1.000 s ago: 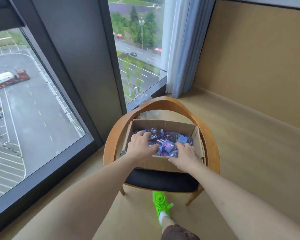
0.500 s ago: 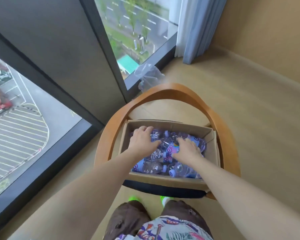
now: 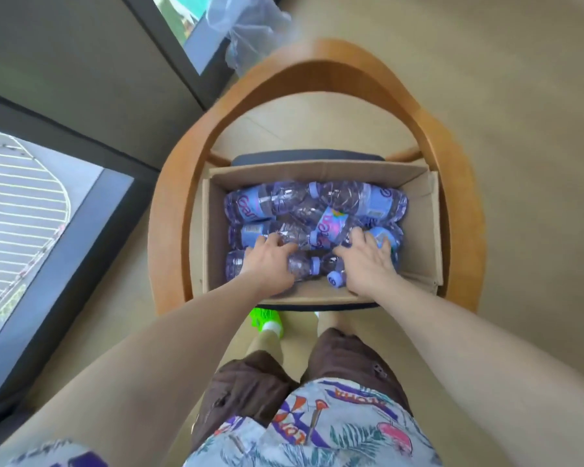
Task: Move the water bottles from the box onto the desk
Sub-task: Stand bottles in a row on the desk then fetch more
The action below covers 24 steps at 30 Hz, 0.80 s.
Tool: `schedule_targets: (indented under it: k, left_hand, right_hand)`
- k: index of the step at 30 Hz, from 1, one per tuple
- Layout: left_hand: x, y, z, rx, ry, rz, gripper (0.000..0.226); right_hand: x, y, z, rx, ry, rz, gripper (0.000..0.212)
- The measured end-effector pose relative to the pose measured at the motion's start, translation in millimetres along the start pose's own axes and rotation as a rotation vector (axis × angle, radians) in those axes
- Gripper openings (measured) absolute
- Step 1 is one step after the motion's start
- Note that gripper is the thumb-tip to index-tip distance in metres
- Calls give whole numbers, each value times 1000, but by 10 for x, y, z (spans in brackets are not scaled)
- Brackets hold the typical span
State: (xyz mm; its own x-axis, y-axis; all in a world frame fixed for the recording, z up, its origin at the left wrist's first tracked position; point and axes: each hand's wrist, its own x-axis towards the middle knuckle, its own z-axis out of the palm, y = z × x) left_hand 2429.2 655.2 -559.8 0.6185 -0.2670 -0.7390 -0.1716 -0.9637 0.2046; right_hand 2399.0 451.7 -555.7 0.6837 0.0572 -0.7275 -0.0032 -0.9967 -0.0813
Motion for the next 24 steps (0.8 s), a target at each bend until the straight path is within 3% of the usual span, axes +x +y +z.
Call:
schedule_targets:
  k: [7,11,18,24]
  left_hand:
    - [174,93,96,362,-70,94,64]
    - [245,179,27,470,-64,95,46]
    - [168,131,-13,406,-16,159,50]
    - [54,-5,-19,152,27,170,59]
  right_hand:
    - [81,27,128,0,92,6,37]
    - [103,32,172,7,119,16,35]
    - [65,65,176,59,177,-8,32]
    - [8,163,153,247,249,12,38]
